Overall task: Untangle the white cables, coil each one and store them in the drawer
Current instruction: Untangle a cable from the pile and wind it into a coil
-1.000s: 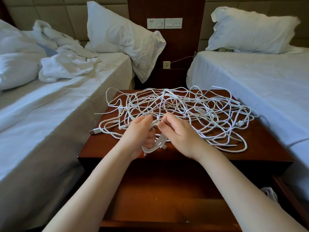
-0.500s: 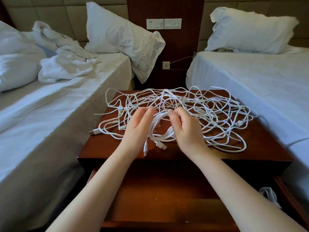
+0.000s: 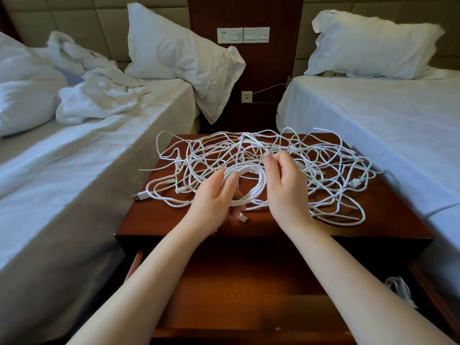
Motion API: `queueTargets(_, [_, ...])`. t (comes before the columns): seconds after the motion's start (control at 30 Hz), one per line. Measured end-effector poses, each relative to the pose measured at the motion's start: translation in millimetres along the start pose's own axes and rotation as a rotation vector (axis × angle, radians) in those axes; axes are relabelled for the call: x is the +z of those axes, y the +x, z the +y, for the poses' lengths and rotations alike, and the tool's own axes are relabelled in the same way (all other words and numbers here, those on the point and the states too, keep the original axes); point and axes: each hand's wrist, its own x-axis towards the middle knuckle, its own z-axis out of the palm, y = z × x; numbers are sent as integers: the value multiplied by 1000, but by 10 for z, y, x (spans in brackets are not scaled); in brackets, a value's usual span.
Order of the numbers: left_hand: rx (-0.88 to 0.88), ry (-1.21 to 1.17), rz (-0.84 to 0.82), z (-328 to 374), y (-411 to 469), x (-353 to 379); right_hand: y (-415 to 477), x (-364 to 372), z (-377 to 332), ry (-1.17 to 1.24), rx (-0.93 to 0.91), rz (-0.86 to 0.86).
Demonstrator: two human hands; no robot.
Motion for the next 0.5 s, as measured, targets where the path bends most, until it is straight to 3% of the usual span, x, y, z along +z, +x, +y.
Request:
queueTargets(0.13, [-33, -93, -60, 25, -15, 23, 24, -21, 19, 0, 7, 66])
queueTargets(0.23, [-91, 13, -56, -10, 5, 39, 19, -19, -4, 18, -26, 94])
queueTargets(0.37, [-122, 66, -24, -44, 34, -5, 42, -51, -11, 80, -42, 18])
queueTargets(0.5, [-145, 43, 121, -72, 92, -72, -26, -8, -61, 62, -155, -123])
